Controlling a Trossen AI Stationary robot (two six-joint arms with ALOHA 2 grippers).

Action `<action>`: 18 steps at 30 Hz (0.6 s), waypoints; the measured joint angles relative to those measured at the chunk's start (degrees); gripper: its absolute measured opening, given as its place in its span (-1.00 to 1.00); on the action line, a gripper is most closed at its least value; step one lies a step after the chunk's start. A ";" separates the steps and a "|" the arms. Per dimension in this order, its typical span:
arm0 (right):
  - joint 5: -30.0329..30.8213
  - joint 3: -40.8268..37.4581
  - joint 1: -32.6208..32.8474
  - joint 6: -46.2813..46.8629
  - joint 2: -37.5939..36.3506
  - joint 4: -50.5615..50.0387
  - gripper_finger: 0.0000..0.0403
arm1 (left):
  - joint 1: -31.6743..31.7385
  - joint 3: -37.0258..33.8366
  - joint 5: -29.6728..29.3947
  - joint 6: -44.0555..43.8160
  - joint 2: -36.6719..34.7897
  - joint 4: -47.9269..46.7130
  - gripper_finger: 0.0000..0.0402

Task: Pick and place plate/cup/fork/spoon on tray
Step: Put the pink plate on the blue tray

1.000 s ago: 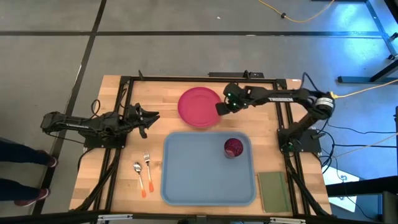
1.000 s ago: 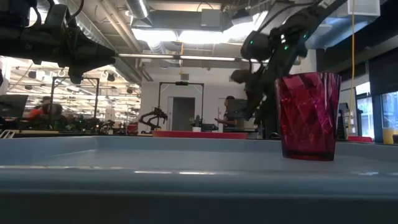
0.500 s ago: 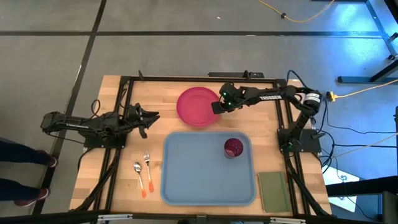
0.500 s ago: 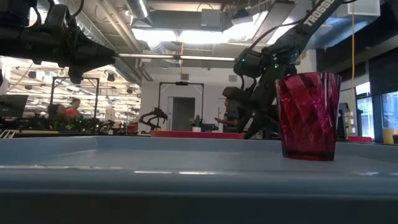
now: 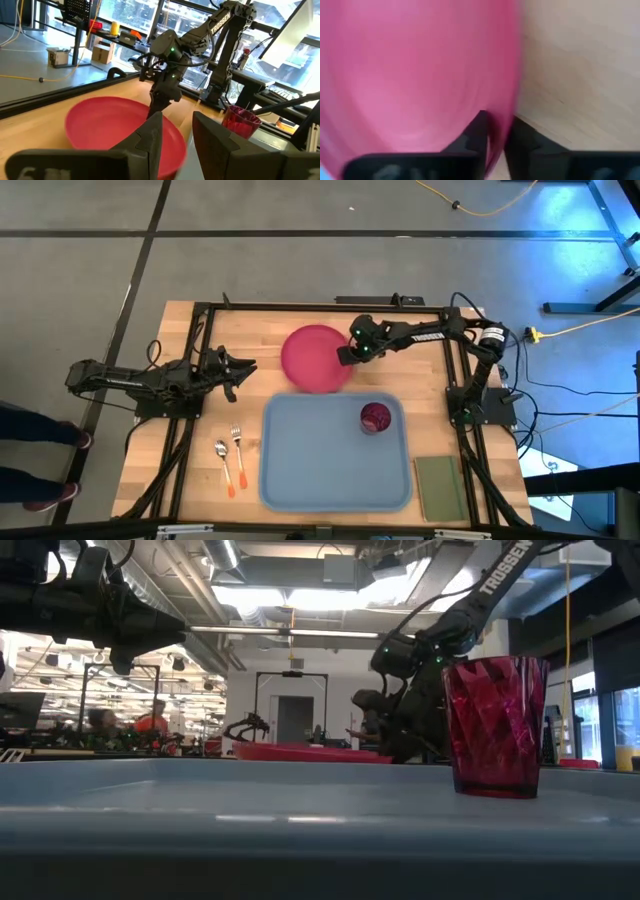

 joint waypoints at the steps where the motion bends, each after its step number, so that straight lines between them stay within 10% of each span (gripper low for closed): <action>1: -0.07 0.02 -0.03 -0.07 -0.23 0.51 -0.87 | 0.02 0.00 0.00 0.00 0.00 -0.02 -0.51; 18: 1.01 17.41 2.12 -13.94 -3.41 -16.51 -0.94 | 0.00 0.00 -0.04 0.00 -0.01 -0.27 -0.51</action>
